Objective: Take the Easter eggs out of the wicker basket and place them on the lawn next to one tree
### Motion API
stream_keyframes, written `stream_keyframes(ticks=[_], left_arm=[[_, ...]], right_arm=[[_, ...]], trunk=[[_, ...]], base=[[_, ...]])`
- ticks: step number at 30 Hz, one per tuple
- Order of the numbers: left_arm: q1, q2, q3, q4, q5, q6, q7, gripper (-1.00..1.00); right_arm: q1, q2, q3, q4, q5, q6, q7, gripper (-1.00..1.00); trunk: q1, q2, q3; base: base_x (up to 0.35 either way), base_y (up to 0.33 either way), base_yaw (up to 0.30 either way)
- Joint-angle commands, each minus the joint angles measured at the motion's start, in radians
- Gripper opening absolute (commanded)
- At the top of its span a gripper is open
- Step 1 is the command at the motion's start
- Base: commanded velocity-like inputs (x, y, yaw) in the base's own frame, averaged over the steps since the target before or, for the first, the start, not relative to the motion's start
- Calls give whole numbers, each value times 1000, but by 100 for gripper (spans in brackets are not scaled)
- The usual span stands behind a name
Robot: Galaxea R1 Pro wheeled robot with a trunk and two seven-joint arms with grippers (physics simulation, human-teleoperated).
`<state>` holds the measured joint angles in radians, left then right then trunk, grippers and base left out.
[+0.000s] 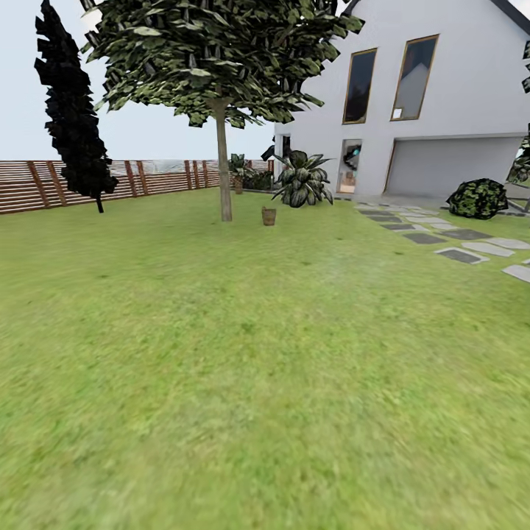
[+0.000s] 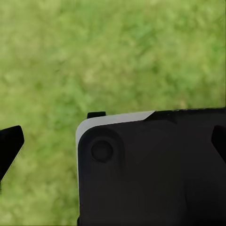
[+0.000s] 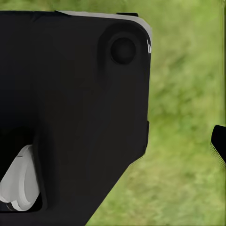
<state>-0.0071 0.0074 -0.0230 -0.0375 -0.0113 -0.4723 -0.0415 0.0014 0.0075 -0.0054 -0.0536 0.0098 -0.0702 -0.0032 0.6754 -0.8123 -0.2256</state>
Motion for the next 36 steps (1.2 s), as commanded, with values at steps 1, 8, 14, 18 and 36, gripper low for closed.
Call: stream_keyframes(ticks=[1,8,14,18,36], left_arm=[[-1,0,-2,1,-1,-3,-1,100],[-1,0,-2,1,-1,-3,-1,100],[-1,0,-2,1,-1,-3,-1,100],[-1,0,-2,1,-1,-3,-1,100],[-1,0,-2,1,-1,-3,-1,100]], right_arm=[[0,0,-1,-1,1,-2,0,100],[0,0,-1,0,1,-2,0,100],[0,0,-1,0,1,-2,0,100],[0,0,-1,-1,1,-2,0,100],[0,0,-1,-1,1,-2,0,100]], trunk=[[1,-1,-1],[1,-1,-1],[1,-1,-1],[1,-1,-1],[1,-1,-1]], base=[[331,0,0],[332,0,0],[332,0,0],[332,0,0],[332,0,0]])
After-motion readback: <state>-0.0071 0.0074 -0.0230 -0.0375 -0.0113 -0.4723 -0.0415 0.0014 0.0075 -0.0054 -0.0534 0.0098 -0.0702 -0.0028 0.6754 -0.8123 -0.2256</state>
